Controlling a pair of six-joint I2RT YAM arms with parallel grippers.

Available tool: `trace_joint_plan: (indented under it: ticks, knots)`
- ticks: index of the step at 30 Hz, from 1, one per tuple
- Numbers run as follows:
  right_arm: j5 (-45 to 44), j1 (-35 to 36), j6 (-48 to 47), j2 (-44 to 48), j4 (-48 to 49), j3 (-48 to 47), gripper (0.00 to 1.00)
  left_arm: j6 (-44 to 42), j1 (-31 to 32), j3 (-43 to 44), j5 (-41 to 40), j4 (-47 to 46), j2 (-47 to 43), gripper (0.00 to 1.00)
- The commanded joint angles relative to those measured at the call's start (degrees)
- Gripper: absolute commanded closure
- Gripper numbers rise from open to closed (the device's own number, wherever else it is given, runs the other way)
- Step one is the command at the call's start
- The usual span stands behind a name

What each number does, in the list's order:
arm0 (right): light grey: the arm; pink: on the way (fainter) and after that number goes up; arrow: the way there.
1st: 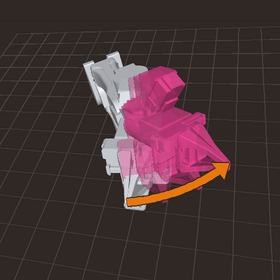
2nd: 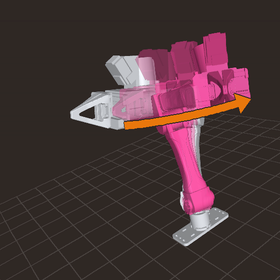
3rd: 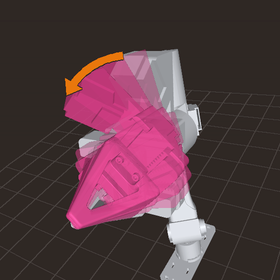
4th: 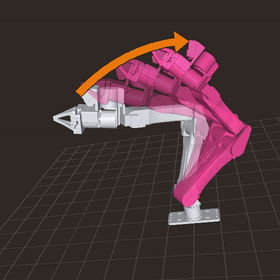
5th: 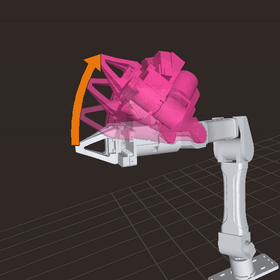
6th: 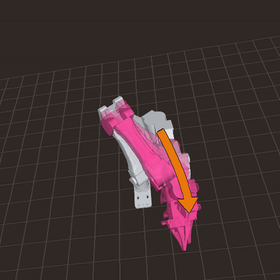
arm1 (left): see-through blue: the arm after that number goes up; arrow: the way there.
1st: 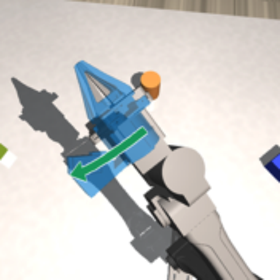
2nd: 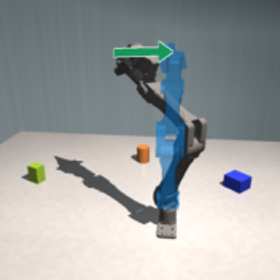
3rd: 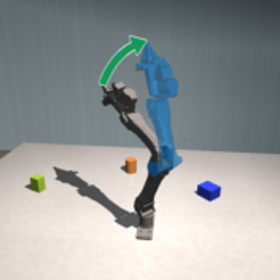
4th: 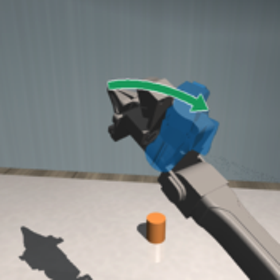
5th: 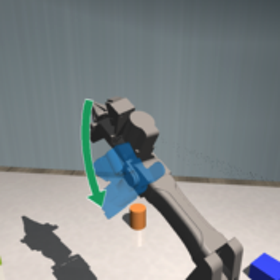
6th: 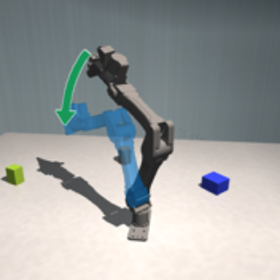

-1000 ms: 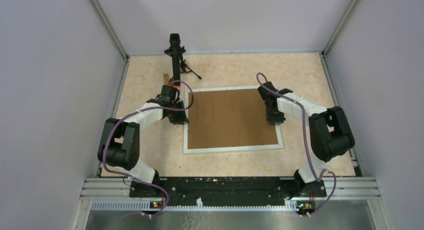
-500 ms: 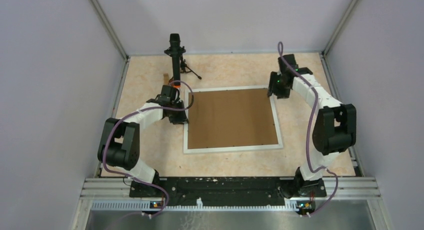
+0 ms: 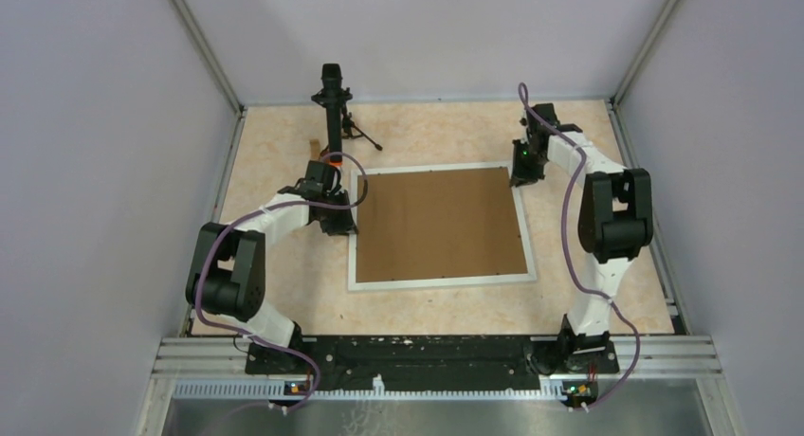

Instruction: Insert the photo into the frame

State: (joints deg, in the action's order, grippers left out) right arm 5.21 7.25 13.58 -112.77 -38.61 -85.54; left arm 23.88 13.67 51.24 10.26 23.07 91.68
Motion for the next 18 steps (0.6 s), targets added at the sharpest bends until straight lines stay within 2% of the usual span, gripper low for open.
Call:
trace_joint_plan:
  ticks: [1,18]
  knots:
    - [0.17,-1.1,-0.92,-0.52,1.22,-2.18,0.82,-2.35,0.11,-3.75,-7.5,2.24,7.11,0.81]
    - [1.4,-2.31,-1.01,-5.84,2.66,-2.4,0.81,-2.7,0.04,-3.41,-7.14,2.16,7.55,0.83]
